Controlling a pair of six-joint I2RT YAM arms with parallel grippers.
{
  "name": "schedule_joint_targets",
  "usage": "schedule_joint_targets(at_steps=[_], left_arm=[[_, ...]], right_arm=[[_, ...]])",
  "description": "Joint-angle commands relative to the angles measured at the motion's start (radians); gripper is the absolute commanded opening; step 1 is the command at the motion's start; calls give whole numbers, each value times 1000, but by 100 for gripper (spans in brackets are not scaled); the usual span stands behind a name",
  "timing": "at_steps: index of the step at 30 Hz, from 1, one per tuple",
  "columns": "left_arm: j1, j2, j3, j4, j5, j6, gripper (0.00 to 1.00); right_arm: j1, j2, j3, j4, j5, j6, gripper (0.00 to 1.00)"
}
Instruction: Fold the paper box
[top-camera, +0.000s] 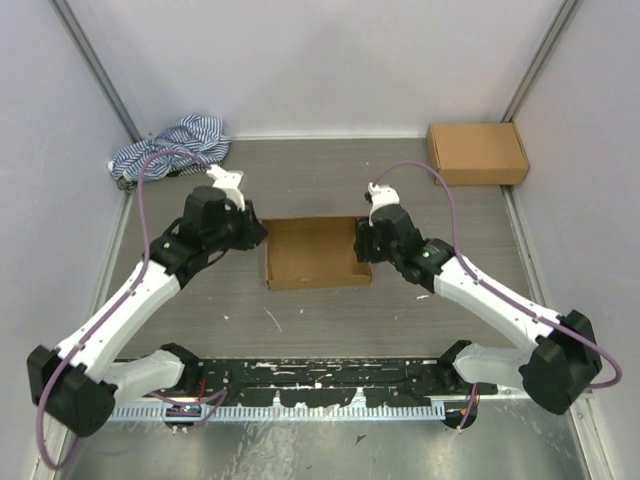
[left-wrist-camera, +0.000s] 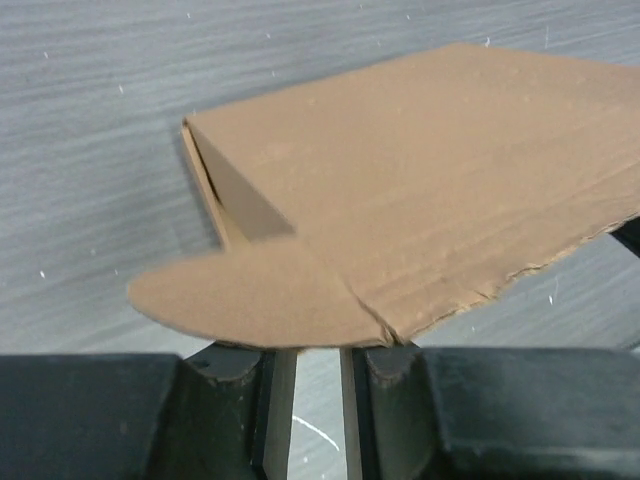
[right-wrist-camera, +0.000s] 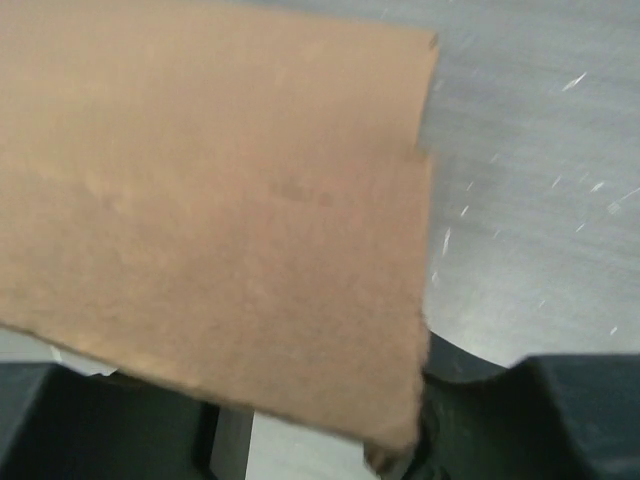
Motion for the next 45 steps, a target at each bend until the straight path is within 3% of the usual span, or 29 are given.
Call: schedule_joint_targets(at_steps=[1, 13, 21, 28, 32, 38, 45], left_arm=[[-18, -141, -92, -69, 11, -48, 29], [-44, -392, -176, -196, 80, -138, 29], [-44, -445, -158, -174, 25, -156, 30], [-44, -242, -175, -84, 1, -132, 31], [-44, -114, -151, 26, 27, -105, 31], [-44, 140, -106, 137, 48, -98, 30], [-50, 432, -109, 144, 58, -103, 29]], right_arm=[[14, -135, -52, -119, -203, 36, 49], [17, -363, -34, -266, -402, 32, 54], [16, -365, 36, -222, -329, 34, 54], [16, -214, 14, -140, -153, 48, 52], [15, -95, 24, -50, -85, 52, 41], [14, 141, 55, 51, -62, 72, 26], [14, 396, 23, 102, -103, 124, 23]])
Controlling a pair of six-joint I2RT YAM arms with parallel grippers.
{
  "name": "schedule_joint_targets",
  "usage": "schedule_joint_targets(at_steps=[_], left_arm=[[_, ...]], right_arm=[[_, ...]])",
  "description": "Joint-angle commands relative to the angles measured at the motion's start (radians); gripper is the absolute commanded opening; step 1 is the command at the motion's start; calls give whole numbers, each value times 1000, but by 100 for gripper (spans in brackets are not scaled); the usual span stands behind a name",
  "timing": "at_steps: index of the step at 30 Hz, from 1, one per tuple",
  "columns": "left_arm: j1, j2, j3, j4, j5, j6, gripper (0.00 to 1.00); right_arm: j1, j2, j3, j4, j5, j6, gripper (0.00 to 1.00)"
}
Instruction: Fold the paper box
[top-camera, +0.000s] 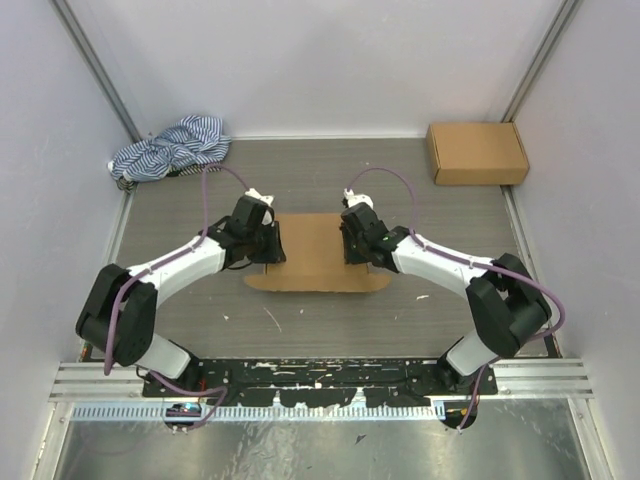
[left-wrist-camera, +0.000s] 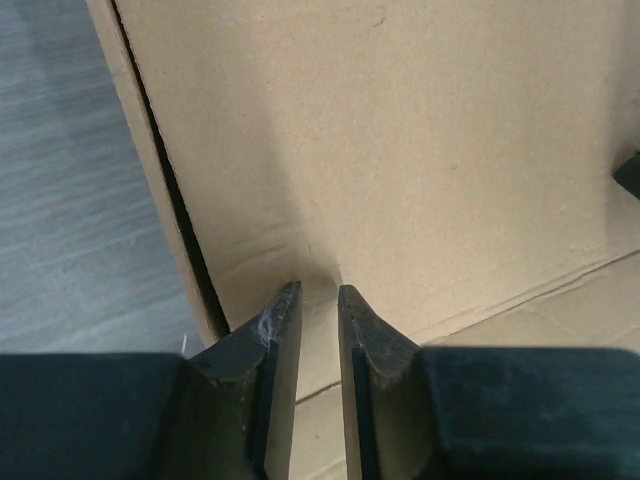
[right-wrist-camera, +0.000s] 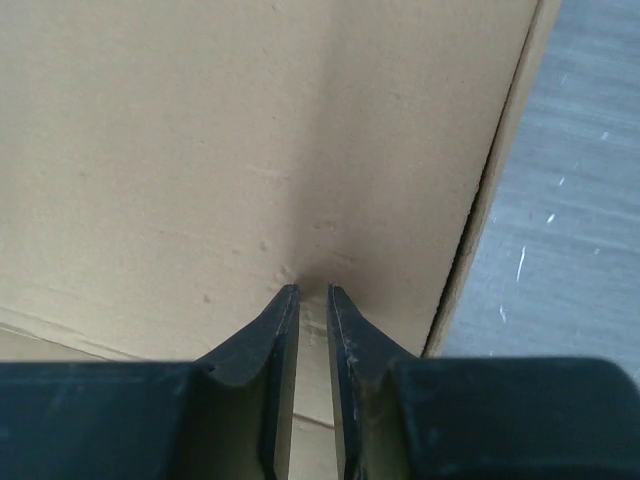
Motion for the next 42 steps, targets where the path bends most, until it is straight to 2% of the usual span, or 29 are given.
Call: schedule_joint_targets(at_steps=[1, 9, 18, 22, 25, 26, 28, 29, 31, 34, 38, 39, 42], left_arm=[[-8, 120, 15, 22, 19, 12, 29], [-12, 189, 31, 51, -6, 22, 28], [-12, 216, 182, -16, -57, 69, 29], [-12, 150, 223, -53, -87, 88, 31], [-12, 45, 216, -91, -144, 100, 35], [-12, 2, 203, -101, -164, 101, 37], [-12, -91, 154, -98, -183, 95, 43], [-10, -135, 114, -86, -179, 92, 49], [-10, -251, 17, -37, -148, 72, 68], [-9, -340, -123, 49, -93, 37, 80], [-6, -374, -231, 117, -74, -5, 86], [-7, -376, -245, 127, -76, -13, 91], [-8, -377, -271, 162, -97, -2, 93]], right_arm=[[0, 80, -14, 76, -13, 50, 23], [1, 89, -8, 87, 43, 63, 23], [-11, 135, 147, 37, 112, 24, 22], [-22, 97, 212, 6, 135, 12, 23], [-22, 10, 214, -22, 170, 10, 25], [-23, -33, 199, -26, 177, 13, 29], [-24, -121, 153, -33, 184, 23, 46], [-24, -164, 119, -33, 179, 28, 57], [-26, -252, 52, -32, 148, 65, 80], [-36, -306, -22, -54, -4, 104, 98], [-36, -368, -157, 19, -28, 120, 100], [-35, -387, -196, 45, -25, 121, 100], [-36, -425, -275, 89, 1, 113, 100]])
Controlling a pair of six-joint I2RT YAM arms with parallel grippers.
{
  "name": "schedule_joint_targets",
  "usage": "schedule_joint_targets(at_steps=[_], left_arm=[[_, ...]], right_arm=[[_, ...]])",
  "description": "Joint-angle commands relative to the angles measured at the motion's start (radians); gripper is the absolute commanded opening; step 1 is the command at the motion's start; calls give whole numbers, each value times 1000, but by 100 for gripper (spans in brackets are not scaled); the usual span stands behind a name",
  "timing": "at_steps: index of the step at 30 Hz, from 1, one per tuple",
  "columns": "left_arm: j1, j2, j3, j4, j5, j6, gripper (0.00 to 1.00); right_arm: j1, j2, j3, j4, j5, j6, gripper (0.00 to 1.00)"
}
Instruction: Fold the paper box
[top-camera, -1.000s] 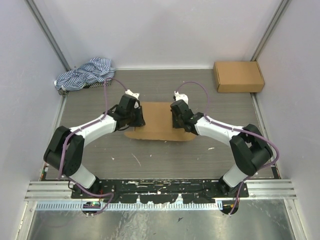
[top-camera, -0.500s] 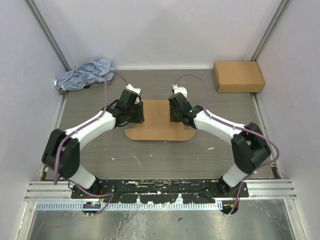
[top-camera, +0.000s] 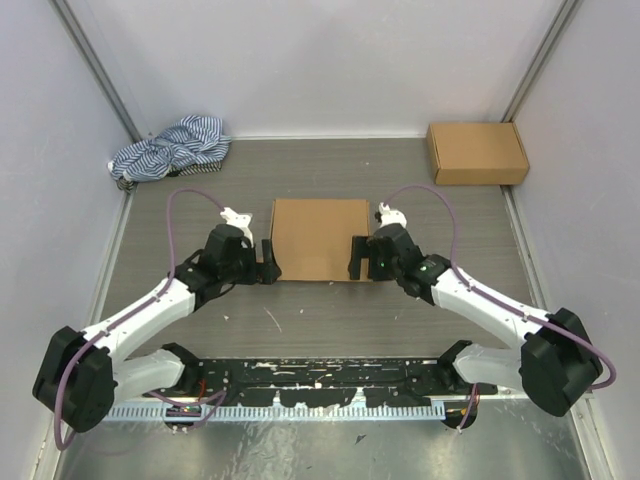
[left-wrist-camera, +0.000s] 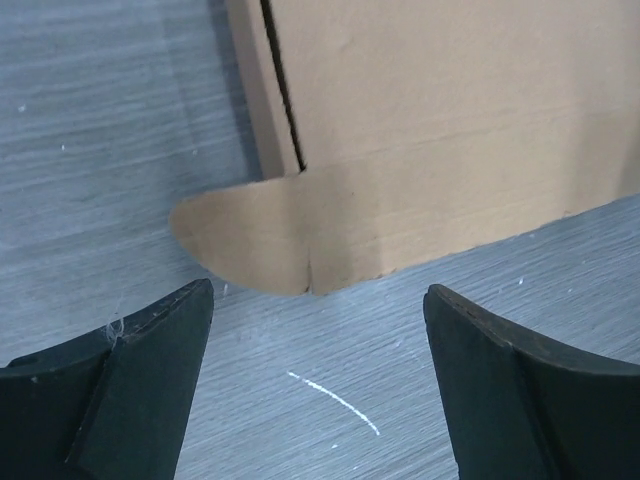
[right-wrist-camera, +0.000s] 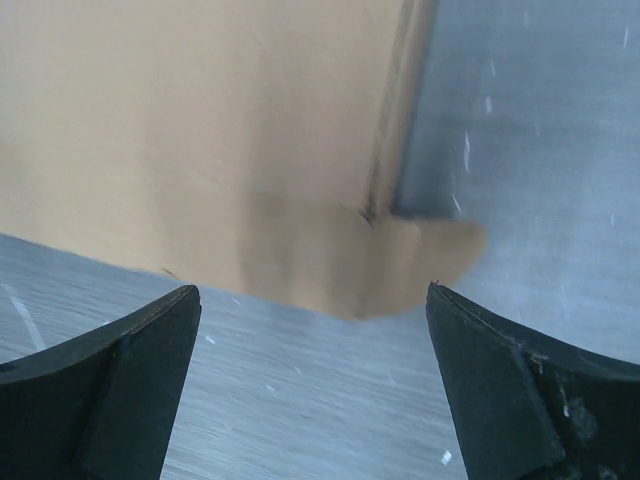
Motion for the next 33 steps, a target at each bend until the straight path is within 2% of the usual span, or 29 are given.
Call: schedule_joint_targets(at_steps=[1, 21, 33], left_arm=[[1, -10, -25, 106, -17, -13, 94], [0, 94, -29, 193, 44, 40, 94], [0, 140, -34, 234, 96, 46, 93]], right_arm=[[-2, -62, -90, 81, 13, 17, 100], [0, 19, -82, 126, 53, -32, 100], [7, 69, -68, 163, 0, -48, 100]])
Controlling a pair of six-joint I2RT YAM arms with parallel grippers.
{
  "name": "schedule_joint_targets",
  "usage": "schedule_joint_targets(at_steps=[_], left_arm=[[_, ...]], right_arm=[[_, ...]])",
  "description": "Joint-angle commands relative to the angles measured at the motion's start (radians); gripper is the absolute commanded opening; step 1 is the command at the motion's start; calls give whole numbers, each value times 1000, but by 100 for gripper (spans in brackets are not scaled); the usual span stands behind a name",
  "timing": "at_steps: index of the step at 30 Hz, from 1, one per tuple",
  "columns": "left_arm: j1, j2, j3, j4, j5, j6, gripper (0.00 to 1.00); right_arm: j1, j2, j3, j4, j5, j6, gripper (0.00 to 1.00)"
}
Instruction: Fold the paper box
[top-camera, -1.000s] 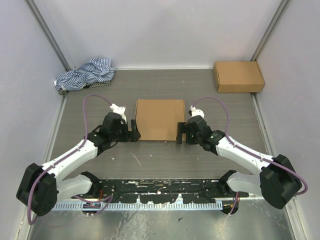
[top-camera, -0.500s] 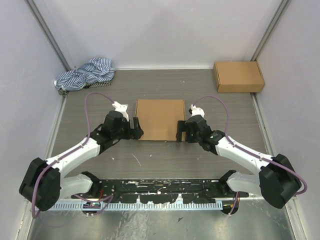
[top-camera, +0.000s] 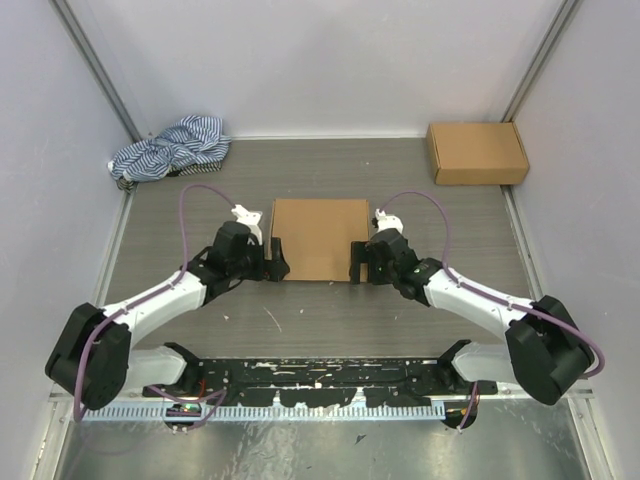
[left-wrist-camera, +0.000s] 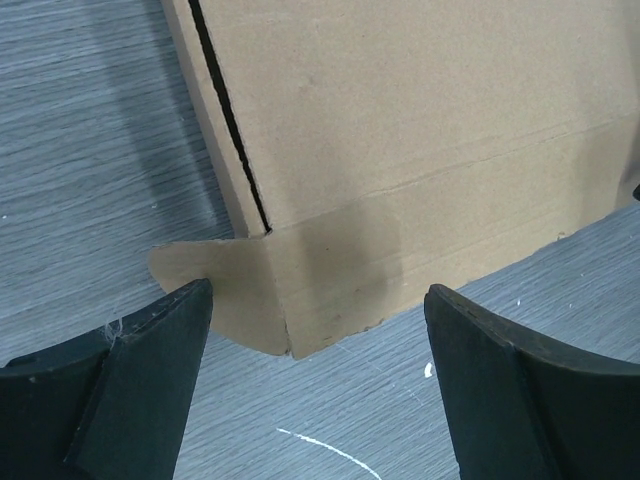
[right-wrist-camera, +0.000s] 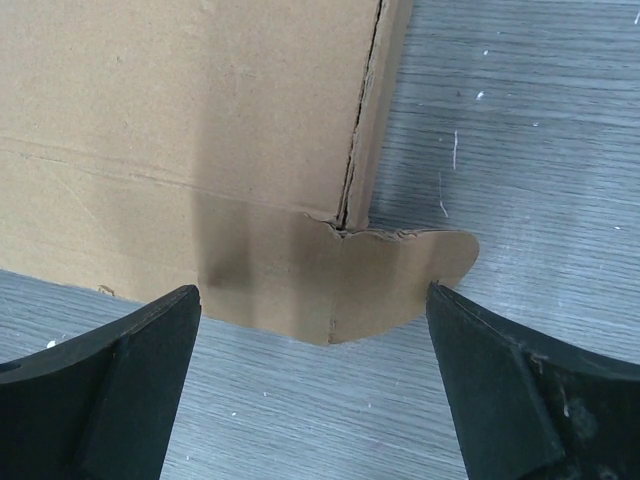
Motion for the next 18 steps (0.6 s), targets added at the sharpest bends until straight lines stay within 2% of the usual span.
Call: schedule_joint_targets(at_steps=[1, 10, 18], left_arm=[[0, 17, -4, 68, 42, 5, 93], [-1, 74, 22, 43, 140, -12, 91], [-3, 42, 48, -51, 187, -16, 89]], right_arm=[[7, 9, 51, 62, -27, -18, 100], [46, 25, 92, 16, -63, -14, 96], [66, 5, 119, -57, -94, -8, 94]])
